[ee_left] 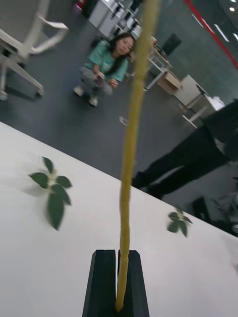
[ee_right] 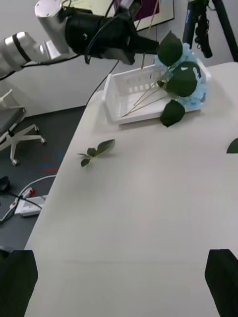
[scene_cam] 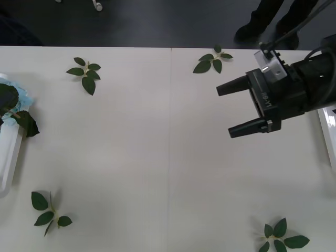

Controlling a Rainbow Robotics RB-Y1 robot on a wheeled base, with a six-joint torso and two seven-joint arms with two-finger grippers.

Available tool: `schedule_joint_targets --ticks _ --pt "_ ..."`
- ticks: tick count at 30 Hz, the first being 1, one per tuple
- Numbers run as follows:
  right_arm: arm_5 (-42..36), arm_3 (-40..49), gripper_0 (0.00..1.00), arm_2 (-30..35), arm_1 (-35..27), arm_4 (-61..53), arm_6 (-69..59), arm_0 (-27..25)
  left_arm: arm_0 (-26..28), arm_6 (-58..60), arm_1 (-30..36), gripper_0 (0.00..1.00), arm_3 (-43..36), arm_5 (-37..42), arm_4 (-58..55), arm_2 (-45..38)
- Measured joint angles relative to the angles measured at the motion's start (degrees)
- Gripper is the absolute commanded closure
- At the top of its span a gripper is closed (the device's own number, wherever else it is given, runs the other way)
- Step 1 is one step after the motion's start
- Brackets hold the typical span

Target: Put the red flowers into the right box and the blue flowers into the left box

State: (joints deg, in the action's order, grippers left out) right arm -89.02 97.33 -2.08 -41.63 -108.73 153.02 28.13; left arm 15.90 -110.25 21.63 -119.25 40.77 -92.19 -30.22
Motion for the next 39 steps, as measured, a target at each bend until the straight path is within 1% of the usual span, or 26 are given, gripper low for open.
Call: schedule_joint_targets --ticks 2,5,9,13,16,20,25,30,36,39 --pt "-2.8 -1.4 0.0 1.8 0.0 0.8 0.0 0.0 0.8 0.1 0.0 1.0 -0.1 -1.5 3.1 -0.8" --pt "-6.8 -3.8 0.0 4.0 0.0 1.8 0.0 0.0 1.3 0.1 0.0 1.0 0.1 -1.8 8.2 -2.1" --pt "-11.4 -6.8 0.0 6.7 0.0 2.1 0.0 -0.1 1.3 0.3 0.0 1.0 2.1 -1.8 11.4 -4.1" --pt "-14.3 -9.1 0.0 9.0 0.0 2.1 0.0 -0.8 0.6 3.8 0.0 1.0 6.4 -1.8 15.9 -5.6" --pt "-14.7 -9.9 0.0 10.2 0.0 2.1 0.0 -1.9 -0.7 4.1 0.1 1.0 10.4 -1.8 19.1 -6.1" --pt "-17.8 -10.2 0.0 11.4 0.0 2.0 0.0 -2.7 -2.9 4.1 0.9 1.0 16.4 -1.8 23.2 -6.1" --pt "-17.4 -10.3 0.0 11.5 0.0 1.8 0.0 -2.7 -5.3 4.1 2.5 0.99 21.5 -1.8 27.2 -6.1" --pt "-15.7 -10.3 0.0 11.5 -0.6 -0.4 0.0 -2.7 -7.1 4.1 3.3 1.0 24.7 -1.8 29.1 -6.1" --pt "-15.3 -9.8 0.0 11.5 -2.9 -0.5 0.0 -2.7 -9.1 4.1 3.3 1.0 26.3 -1.8 36.2 -6.1" --pt "-12.7 -7.5 0.0 10.5 -4.2 -0.5 0.0 -2.7 -9.8 4.4 3.3 0.98 26.7 -1.8 39.3 -6.1"
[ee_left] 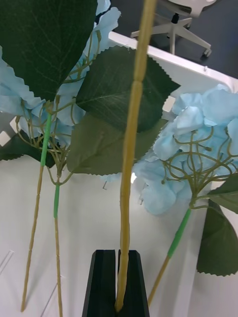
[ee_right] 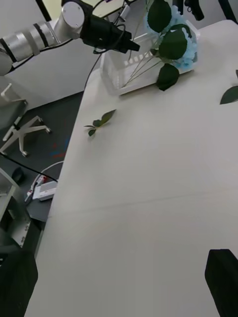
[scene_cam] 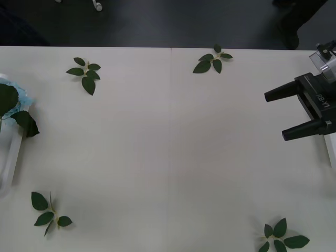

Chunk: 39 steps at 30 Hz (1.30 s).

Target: Put the red flowers into the right box and the blue flowers into the left box

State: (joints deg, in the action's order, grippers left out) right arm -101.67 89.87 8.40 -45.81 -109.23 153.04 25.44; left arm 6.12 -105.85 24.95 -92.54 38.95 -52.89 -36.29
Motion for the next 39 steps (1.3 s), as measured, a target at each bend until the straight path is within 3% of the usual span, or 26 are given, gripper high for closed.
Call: schedule_joint_targets --ticks 3,5,7,10,14,22,31,39 --pt "3.9 2.8 0.0 -3.7 -2.9 -1.6 0.0 0.0 -0.7 1.5 0.0 0.9 0.6 0.0 1.6 0.0" --pt "6.0 4.1 0.0 -7.3 -5.4 -2.8 0.0 0.0 -0.9 1.5 0.0 0.77 0.9 0.0 2.3 0.0" --pt "9.1 5.6 0.0 -10.9 -8.2 -3.3 0.0 0.0 -1.0 1.5 0.0 0.62 0.9 0.0 2.4 0.0" --pt "13.8 8.8 0.0 -16.3 -13.1 -4.0 0.0 0.0 -1.0 1.5 0.0 0.29 0.9 0.0 2.3 0.0" --pt "16.5 12.8 0.0 -21.6 -18.7 -4.0 0.0 0.0 -1.0 1.5 0.0 0.02 0.9 0.0 1.1 0.0" --pt "21.8 17.0 0.0 -25.4 -21.6 -2.4 0.0 0.0 -0.6 1.5 0.0 0.0 -0.3 0.0 -6.5 0.5" --pt "26.8 19.4 0.0 -25.4 -21.6 -0.6 0.0 -1.3 5.2 1.5 0.0 0.0 -11.7 0.1 -17.8 4.7" --pt "26.8 19.5 0.0 -25.4 -21.6 0.6 0.0 -2.3 6.4 1.5 0.0 0.0 -22.9 13.8 -17.8 5.0"
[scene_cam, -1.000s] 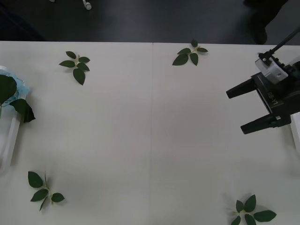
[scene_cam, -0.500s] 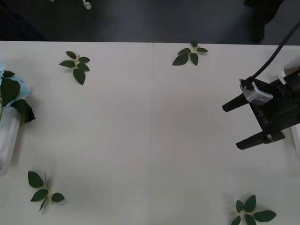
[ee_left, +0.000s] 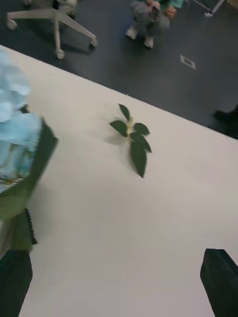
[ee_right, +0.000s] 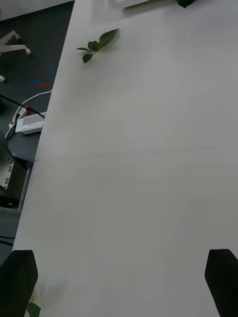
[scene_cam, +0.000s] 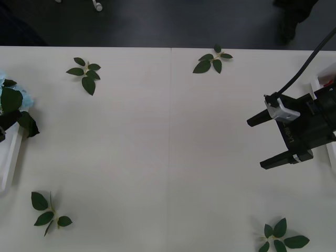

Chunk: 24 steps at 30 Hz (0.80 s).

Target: Put the red flowers into the right box and the blue flowers into the left box

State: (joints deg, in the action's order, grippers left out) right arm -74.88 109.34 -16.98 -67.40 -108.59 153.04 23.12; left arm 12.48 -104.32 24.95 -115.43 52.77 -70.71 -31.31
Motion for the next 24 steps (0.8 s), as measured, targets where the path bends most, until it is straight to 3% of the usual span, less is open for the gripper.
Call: schedule_joint_targets --ticks 7,16,24 --pt "0.0 0.0 0.0 0.0 0.0 0.1 0.0 0.0 -2.4 0.0 0.0 0.0 -8.4 15.6 0.1 0.0" --pt "0.0 0.0 0.0 0.0 0.0 0.1 0.0 0.0 -14.6 -14.2 0.4 0.0 -8.6 36.1 0.1 0.0" --pt "0.0 0.0 0.0 0.0 0.0 0.1 0.0 0.0 -21.6 -19.6 0.6 0.0 -8.5 45.1 0.0 0.2"
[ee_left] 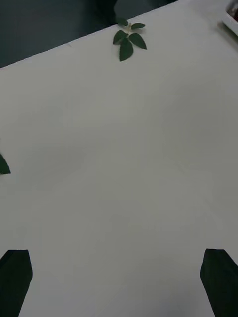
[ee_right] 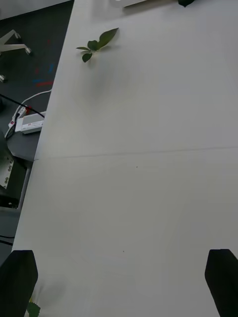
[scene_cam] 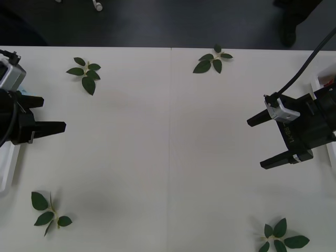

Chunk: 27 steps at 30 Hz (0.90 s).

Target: Put the red flowers into the right box and the blue flowers into the left box

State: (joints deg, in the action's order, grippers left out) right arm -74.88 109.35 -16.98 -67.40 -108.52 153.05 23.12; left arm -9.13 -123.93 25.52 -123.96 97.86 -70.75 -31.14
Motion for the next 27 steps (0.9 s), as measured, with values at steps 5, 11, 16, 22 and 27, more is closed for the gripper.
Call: schedule_joint_targets --ticks 5,11,16,22,27 --pt "0.0 0.0 0.0 0.0 0.0 0.0 0.0 0.0 -3.7 -10.2 0.0 0.0 4.5 2.6 -2.4 1.3" --pt "0.0 0.0 0.0 0.0 0.0 0.0 0.0 0.0 -7.6 -22.0 0.0 0.0 13.8 3.3 -4.9 1.9" --pt "0.0 0.0 0.0 0.0 0.0 0.0 0.0 0.0 -8.6 -30.4 0.1 0.0 18.0 3.3 -5.4 1.9" --pt "0.0 0.0 0.0 0.0 0.0 0.0 0.0 0.0 -8.6 -30.4 0.7 0.0 18.3 3.3 -5.4 2.5" --pt "0.0 0.0 0.0 0.0 0.0 0.0 0.0 0.0 -8.6 -30.4 1.3 0.0 18.3 3.3 -4.9 4.6"
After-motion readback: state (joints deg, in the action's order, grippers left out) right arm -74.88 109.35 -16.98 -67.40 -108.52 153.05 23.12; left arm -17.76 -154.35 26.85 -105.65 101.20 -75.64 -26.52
